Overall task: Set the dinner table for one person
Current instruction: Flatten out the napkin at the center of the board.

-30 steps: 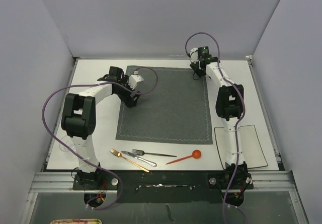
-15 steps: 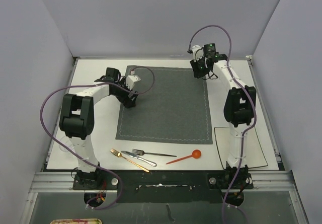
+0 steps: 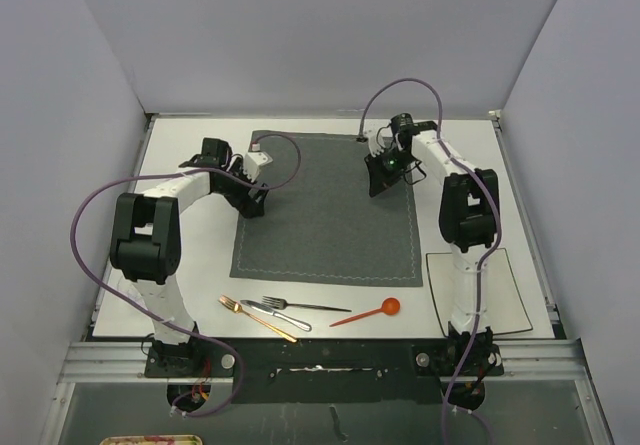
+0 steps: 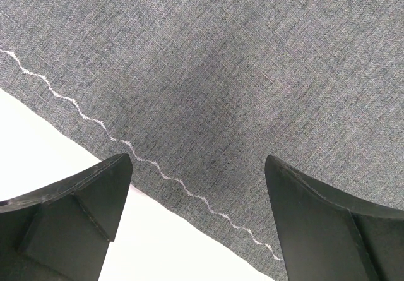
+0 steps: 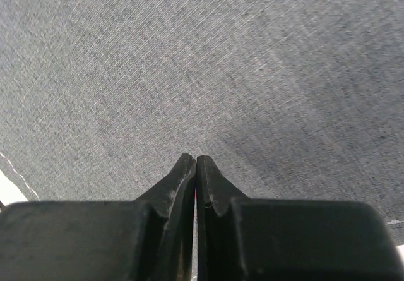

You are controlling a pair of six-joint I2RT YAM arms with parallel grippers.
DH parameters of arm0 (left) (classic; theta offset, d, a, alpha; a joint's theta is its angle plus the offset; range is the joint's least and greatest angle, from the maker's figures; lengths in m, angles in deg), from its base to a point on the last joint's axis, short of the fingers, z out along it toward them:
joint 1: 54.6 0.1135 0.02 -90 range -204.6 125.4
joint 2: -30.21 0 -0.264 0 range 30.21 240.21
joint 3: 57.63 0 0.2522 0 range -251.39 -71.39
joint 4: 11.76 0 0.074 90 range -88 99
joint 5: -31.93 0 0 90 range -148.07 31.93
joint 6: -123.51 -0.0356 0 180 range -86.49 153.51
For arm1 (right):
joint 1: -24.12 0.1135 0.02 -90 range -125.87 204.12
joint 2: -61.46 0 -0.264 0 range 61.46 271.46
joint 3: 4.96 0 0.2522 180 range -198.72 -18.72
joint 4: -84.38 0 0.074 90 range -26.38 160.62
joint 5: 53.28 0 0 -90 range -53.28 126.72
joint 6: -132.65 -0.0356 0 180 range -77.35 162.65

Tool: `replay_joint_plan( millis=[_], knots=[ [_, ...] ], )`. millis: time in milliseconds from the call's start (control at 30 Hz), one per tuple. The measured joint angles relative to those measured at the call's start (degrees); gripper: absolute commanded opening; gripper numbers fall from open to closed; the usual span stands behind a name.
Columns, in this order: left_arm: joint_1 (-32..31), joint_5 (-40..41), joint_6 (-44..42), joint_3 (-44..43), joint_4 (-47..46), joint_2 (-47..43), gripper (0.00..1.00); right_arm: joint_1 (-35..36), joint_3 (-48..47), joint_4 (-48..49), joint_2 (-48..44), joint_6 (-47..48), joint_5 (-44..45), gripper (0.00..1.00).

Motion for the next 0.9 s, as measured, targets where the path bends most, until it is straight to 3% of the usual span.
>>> replay_joint_plan(
  millis=[367,900],
  knots=[
    [0.0,-0.4,-0.1,0.6,0.5,-0.1,0.84,5.1,0.0,-3.7,0.0,2.9,6.8,0.00],
    [0.0,-0.5,-2.1,1.1,5.2,-0.1,0.80,5.6,-5.5,-4.7,5.0,2.7,13.3,0.00]
  ],
)
